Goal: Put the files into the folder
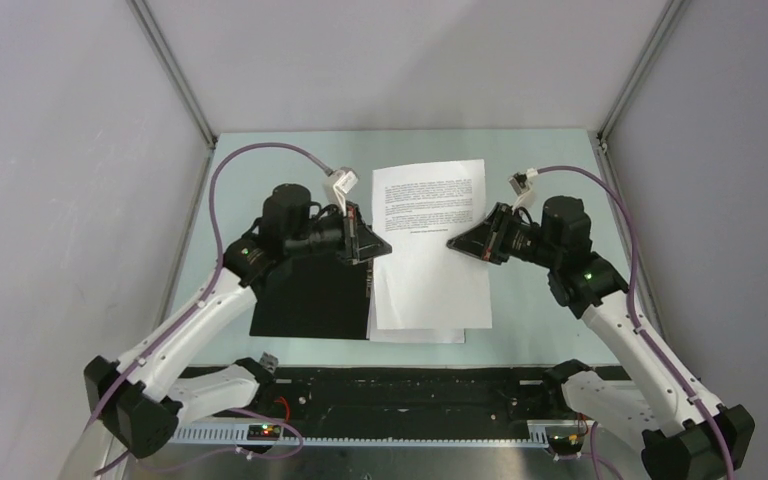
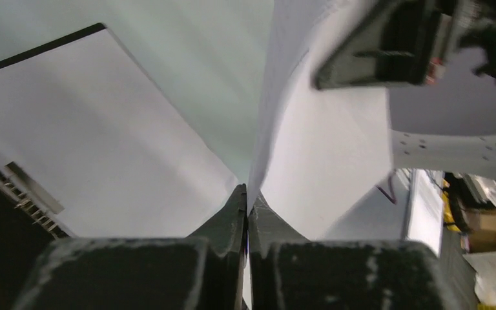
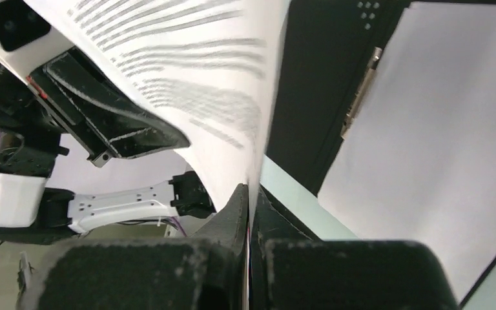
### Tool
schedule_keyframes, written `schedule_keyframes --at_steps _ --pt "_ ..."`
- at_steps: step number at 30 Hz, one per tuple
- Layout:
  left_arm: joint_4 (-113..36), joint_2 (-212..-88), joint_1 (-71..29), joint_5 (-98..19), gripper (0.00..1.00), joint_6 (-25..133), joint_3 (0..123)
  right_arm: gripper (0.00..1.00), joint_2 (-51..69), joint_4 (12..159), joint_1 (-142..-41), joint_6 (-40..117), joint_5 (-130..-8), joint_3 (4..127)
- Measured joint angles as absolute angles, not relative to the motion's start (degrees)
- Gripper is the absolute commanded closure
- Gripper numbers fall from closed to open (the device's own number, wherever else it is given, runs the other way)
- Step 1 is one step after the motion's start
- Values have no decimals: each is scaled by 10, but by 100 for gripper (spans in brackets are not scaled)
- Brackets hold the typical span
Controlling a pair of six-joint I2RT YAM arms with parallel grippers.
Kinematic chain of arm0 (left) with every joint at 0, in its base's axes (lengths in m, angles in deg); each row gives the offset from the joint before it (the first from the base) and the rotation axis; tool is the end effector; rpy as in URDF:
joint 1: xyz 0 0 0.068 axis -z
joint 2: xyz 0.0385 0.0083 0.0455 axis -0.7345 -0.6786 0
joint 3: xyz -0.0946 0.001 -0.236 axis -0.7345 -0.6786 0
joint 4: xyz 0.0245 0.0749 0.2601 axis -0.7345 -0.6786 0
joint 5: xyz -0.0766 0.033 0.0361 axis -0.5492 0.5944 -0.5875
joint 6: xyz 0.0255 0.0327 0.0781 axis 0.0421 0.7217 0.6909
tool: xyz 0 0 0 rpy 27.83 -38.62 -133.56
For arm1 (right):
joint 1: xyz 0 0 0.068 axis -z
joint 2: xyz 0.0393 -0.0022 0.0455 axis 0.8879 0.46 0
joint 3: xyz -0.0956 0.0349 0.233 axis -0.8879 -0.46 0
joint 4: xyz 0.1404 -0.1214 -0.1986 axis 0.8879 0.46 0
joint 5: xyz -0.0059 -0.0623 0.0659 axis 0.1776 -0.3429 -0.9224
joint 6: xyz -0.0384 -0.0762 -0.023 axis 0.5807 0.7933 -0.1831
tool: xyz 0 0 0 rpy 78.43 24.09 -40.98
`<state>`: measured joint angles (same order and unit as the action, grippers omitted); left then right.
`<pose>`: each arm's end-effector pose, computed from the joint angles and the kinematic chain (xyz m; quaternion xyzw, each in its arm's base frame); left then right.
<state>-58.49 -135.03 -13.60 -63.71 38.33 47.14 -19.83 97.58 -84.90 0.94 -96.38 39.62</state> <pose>0.2175 -0.1953 0.3254 0.2003 0.7792 -0.4761 0.3550 0.2261 0.1409 0.3179 -0.0323 0.7799 0.5156 0.3533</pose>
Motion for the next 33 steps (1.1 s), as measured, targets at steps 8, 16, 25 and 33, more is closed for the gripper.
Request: schedule_keyframes --at_steps 8,16,25,33 --pt "-578 -1483 -99 -518 73 353 471 100 -167 1036 -908 15 -831 381" --pt "-558 -1598 -93 -458 68 322 471 100 -70 1030 -918 20 -739 313" --pt "-547 -1635 -92 -420 46 314 471 100 34 968 -920 40 -711 302" --pt "-556 -1550 -132 -405 51 312 419 100 80 917 -920 43 -712 302"
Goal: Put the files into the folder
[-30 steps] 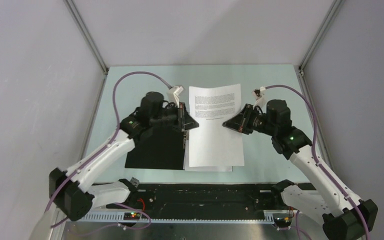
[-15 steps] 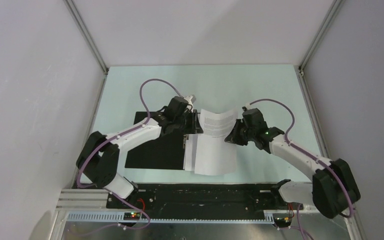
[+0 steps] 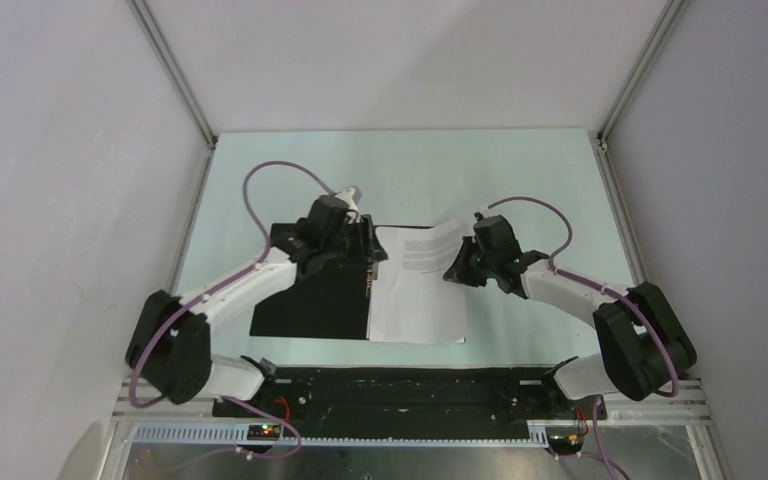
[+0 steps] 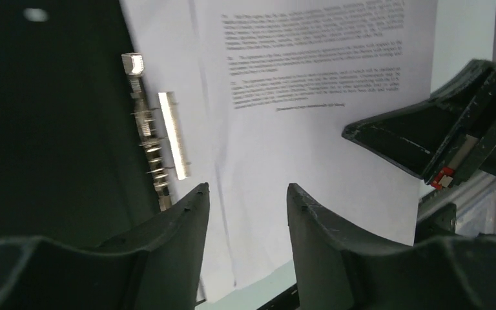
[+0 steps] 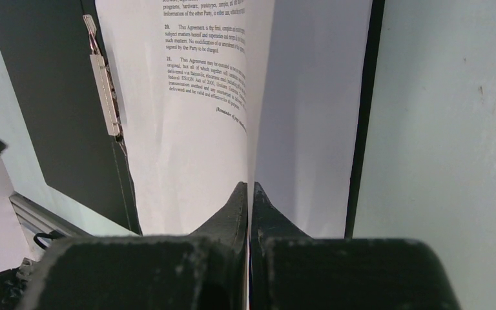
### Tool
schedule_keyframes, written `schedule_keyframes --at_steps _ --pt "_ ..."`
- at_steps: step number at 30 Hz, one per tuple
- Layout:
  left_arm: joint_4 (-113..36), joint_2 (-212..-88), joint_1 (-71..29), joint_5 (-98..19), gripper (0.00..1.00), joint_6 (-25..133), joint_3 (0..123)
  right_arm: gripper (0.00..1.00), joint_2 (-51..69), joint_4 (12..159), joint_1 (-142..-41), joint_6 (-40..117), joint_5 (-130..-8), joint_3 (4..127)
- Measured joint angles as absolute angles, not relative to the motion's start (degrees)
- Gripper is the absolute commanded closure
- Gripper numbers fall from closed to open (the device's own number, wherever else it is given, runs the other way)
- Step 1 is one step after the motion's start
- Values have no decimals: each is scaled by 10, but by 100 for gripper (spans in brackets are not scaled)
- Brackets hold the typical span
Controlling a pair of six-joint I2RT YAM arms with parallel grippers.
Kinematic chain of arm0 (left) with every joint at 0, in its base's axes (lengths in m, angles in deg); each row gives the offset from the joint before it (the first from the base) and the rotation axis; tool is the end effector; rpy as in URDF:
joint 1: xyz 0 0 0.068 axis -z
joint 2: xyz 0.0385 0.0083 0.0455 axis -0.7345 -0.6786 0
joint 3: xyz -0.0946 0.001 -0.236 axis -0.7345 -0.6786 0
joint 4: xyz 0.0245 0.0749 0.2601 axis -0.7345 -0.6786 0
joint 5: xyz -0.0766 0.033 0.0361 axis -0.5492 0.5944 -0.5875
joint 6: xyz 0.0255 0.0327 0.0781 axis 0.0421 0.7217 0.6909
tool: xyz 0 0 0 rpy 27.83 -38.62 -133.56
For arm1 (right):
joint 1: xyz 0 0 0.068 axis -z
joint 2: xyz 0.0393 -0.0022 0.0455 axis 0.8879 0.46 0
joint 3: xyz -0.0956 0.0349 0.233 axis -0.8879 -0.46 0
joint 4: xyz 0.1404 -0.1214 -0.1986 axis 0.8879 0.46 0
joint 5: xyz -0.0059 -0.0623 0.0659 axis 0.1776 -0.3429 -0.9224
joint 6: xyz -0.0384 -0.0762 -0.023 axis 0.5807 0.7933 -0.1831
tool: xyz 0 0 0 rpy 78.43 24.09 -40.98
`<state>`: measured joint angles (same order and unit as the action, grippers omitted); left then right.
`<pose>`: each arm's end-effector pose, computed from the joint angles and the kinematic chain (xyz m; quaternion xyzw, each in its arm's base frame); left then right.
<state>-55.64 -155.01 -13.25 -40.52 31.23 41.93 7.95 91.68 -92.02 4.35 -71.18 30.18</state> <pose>0.2789 -0.2033 0.1853 0.0263 0.9134 -0.2858 0.2885 0.2694 0.1666 0.1257 0.0623 0.9248 0.2743 0.2562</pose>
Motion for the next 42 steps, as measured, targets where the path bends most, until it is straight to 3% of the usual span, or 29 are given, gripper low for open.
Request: schedule_keyframes --at_steps 11,35,38,42 --pt "-582 -1418 -257 -374 70 231 239 100 132 893 -928 59 -725 320" --pt "-589 -1443 -297 -340 72 152 183 100 181 887 -966 74 -725 365" --pt "-589 -1443 -297 -340 72 149 183 85 181 888 -967 74 -722 365" --pt "-589 -1443 -297 -340 73 149 183 58 181 895 -967 74 -716 365"
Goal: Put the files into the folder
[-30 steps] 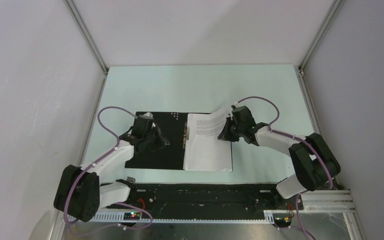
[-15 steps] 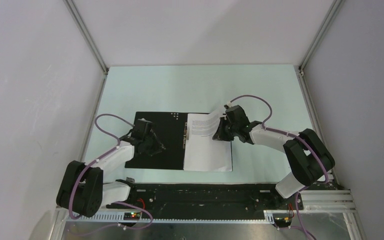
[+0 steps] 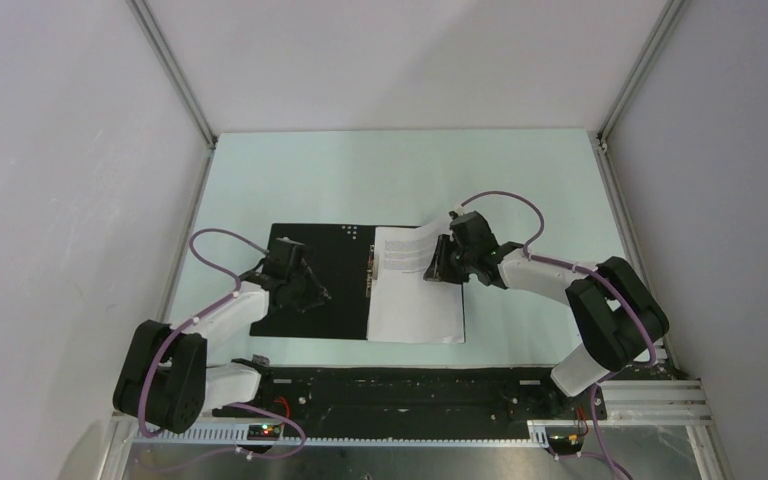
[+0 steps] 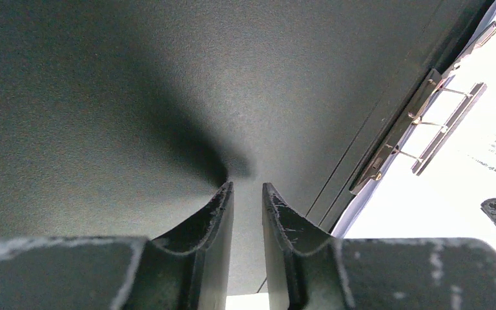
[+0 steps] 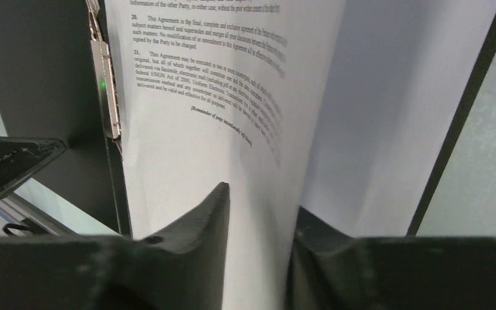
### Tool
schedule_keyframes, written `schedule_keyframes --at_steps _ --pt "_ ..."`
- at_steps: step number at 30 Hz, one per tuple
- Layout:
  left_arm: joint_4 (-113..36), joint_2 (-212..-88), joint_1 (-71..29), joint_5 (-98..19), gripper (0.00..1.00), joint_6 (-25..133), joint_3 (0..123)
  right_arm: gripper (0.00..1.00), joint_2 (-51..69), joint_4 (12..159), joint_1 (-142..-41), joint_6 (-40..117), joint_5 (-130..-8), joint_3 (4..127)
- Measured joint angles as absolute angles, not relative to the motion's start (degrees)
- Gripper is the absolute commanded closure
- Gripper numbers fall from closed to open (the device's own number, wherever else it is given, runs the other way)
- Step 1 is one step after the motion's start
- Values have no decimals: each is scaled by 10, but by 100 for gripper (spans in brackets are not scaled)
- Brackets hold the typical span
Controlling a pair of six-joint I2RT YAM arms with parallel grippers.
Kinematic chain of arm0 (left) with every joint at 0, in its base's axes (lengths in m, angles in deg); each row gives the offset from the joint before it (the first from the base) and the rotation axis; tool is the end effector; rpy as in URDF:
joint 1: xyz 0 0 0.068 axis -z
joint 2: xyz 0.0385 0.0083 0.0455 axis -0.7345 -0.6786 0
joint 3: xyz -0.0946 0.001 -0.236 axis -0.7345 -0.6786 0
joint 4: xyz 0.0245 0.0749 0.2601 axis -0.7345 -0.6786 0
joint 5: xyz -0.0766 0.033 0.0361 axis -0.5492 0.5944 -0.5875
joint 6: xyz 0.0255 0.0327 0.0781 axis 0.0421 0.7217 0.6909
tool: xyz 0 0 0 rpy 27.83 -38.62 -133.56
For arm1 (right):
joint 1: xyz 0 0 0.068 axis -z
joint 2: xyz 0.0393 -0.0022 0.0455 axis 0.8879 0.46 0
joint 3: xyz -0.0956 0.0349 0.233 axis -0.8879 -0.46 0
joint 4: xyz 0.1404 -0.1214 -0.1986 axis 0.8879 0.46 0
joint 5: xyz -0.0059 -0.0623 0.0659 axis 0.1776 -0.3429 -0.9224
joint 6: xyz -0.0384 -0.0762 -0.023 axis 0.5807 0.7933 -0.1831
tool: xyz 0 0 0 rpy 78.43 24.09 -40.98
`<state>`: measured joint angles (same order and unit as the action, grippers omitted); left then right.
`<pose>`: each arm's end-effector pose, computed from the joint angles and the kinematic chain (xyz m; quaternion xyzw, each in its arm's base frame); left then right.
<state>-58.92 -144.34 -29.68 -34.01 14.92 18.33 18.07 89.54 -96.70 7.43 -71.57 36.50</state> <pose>0.2342 -0.0780 0.0906 -0.2713 0.9243 -0.1691 0.2085 0.2805 0.2061 0.1111 -0.0003 0.9318 0.2728 0.2393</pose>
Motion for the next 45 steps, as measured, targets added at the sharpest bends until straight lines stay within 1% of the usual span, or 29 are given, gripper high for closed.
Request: schedule_keyframes --at_steps 2,6,16,22,27,45 --pt "-589 -1443 -297 -340 73 149 183 50 181 901 -967 72 -711 365" --pt "-589 -1443 -297 -340 73 149 183 41 176 917 -967 72 -697 365" --pt "-589 -1443 -298 -340 73 149 183 28 112 1003 -967 64 -624 365" --pt "-589 -1443 -298 -340 73 149 183 26 78 1055 -966 59 -574 365" --pt "-589 -1443 -298 -340 74 149 183 26 62 1060 -967 50 -562 354" --pt "-589 -1447 -298 -340 74 147 183 25 94 1037 -1009 17 -562 322"
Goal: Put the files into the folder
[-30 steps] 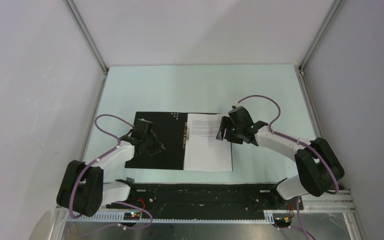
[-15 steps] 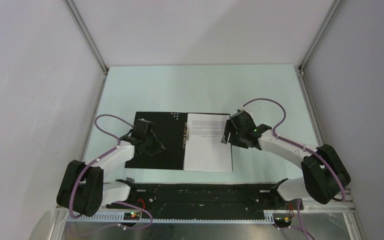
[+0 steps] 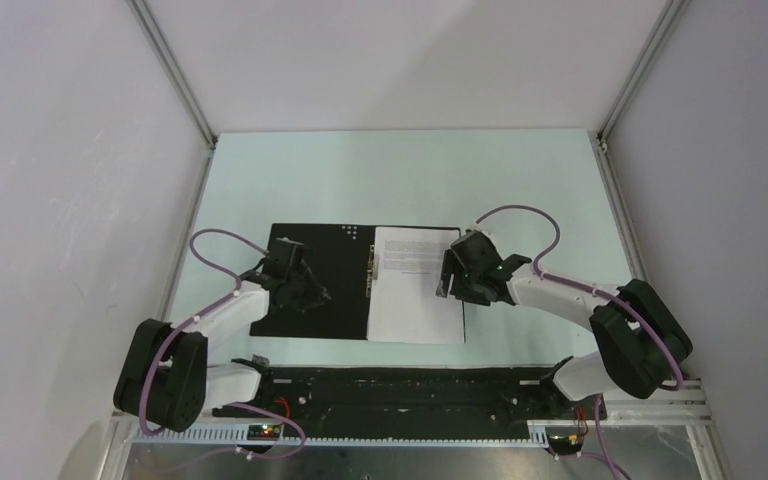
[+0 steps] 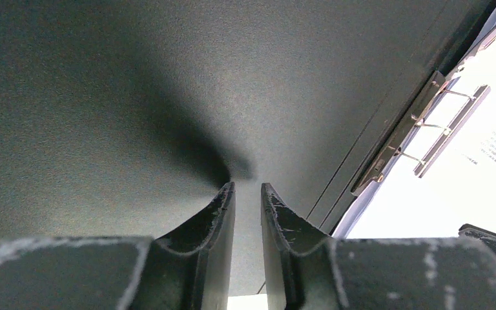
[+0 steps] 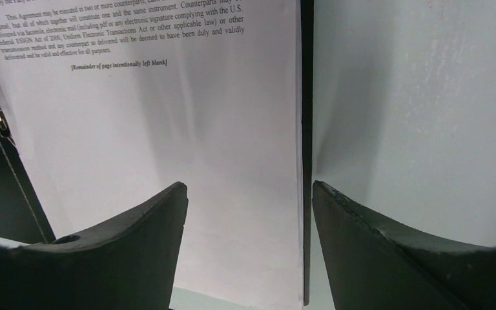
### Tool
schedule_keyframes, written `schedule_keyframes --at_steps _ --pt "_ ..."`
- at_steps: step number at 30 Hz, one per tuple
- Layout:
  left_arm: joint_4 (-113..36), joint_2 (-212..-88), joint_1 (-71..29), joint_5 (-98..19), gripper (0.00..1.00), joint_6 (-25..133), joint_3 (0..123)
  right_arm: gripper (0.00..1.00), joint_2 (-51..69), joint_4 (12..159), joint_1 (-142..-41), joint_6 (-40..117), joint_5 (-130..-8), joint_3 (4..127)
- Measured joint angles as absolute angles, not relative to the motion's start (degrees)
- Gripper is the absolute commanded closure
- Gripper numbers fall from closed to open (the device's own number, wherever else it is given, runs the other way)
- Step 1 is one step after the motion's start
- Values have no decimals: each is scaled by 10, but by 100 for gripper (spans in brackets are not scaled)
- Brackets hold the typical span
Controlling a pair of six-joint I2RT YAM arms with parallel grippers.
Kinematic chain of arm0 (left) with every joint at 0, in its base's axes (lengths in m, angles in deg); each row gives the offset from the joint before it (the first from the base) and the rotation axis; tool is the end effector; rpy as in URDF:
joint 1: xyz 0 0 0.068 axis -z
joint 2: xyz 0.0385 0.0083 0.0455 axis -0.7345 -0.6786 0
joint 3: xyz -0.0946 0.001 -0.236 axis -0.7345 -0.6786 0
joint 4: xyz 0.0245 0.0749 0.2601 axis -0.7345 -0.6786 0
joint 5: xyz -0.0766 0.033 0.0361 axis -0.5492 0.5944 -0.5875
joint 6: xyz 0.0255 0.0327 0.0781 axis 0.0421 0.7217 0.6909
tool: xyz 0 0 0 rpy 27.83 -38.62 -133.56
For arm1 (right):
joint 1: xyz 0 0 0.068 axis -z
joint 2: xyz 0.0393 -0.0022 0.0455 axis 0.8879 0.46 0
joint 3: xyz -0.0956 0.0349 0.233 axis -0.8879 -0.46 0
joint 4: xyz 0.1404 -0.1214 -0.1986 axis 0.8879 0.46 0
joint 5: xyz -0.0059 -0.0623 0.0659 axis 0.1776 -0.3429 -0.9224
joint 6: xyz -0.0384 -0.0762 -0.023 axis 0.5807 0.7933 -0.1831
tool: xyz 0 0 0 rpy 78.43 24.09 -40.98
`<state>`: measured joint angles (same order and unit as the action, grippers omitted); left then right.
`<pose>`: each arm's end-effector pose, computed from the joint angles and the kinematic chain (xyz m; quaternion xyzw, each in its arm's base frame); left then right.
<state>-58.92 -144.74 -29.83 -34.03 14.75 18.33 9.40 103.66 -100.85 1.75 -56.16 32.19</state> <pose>0.2343 -0.0774 0.0890 -0.2741 0.9244 -0.1674 0.2056 0.2405 0.1798 0.1100 0.0572 0.9589 0.1441 0.2377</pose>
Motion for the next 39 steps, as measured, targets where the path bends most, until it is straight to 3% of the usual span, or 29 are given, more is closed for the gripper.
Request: schedule_keyframes --at_steps 26,39 --pt "-589 -1449 -298 -341 75 144 183 24 111 1014 -1023 6 -565 319" --pt "-588 -1450 -298 -346 68 145 184 21 90 1028 -1021 9 -561 314"
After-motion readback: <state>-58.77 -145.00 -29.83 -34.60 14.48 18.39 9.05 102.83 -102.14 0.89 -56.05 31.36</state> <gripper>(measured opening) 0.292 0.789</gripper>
